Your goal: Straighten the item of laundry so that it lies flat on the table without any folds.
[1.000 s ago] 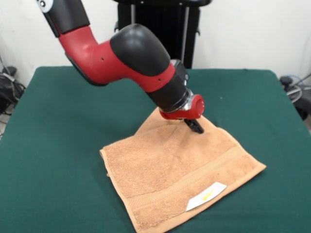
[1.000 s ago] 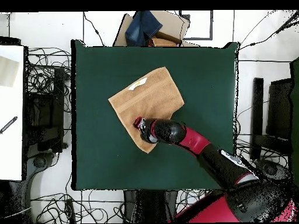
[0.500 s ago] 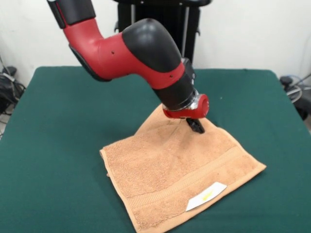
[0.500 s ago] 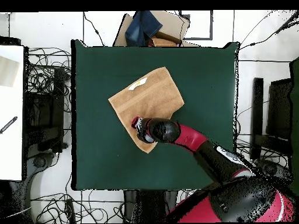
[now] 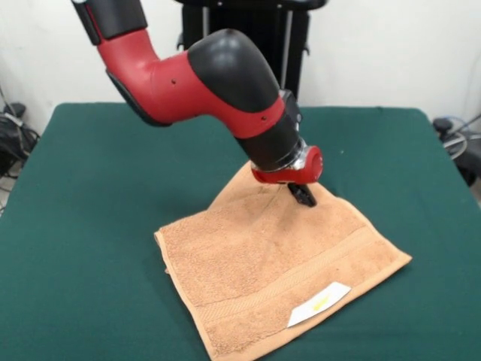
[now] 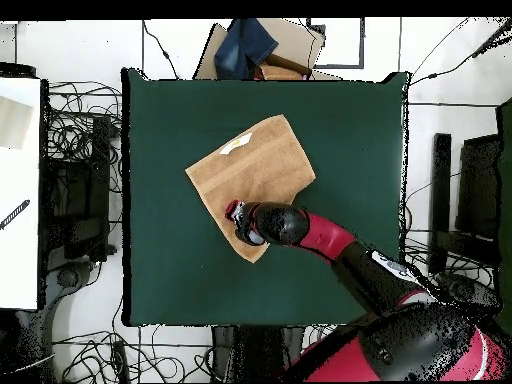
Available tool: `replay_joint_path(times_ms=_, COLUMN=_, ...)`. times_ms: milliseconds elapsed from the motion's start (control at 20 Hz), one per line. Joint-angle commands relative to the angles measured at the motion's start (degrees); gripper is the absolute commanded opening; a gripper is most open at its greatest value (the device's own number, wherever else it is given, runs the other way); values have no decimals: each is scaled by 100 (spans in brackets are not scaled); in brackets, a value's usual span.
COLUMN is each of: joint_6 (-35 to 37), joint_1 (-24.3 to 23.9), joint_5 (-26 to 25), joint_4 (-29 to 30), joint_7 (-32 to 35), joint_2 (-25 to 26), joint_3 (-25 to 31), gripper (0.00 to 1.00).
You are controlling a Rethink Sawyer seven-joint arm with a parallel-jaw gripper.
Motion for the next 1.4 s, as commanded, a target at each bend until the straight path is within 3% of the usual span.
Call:
replay_joint_path(times_ms=50, joint_6=-3088, joint_1=1196, joint_5=-336, joint_4=-805, joint_7=1247, joint_2=2098, joint_3=-27, gripper=0)
replay_joint_path(times_ms=250, joint_6=-2587, joint_1=1796, joint_5=-61, joint_4=-632, joint_7=1531, joint_2=1281, joint_3=-560, gripper=0)
replay_joint_path(times_ms=550, joint_6=-2139, joint_1=2023, joint_5=233, joint_4=-334, joint_7=1583, joint_2=689, joint_3=-820, gripper=0)
replay_joint_path(times_ms=950, joint_6=-2305, joint_1=1489, joint_5=280, joint_4=-56, joint_7=1253, joint_2=809, joint_3=-367, gripper=0)
replay_joint_path(times_ms=1400, joint_6=-1851, joint_1=1503, joint_5=712, joint_4=605, joint_7=1398, joint_2=-169, joint_3=-247, gripper=0)
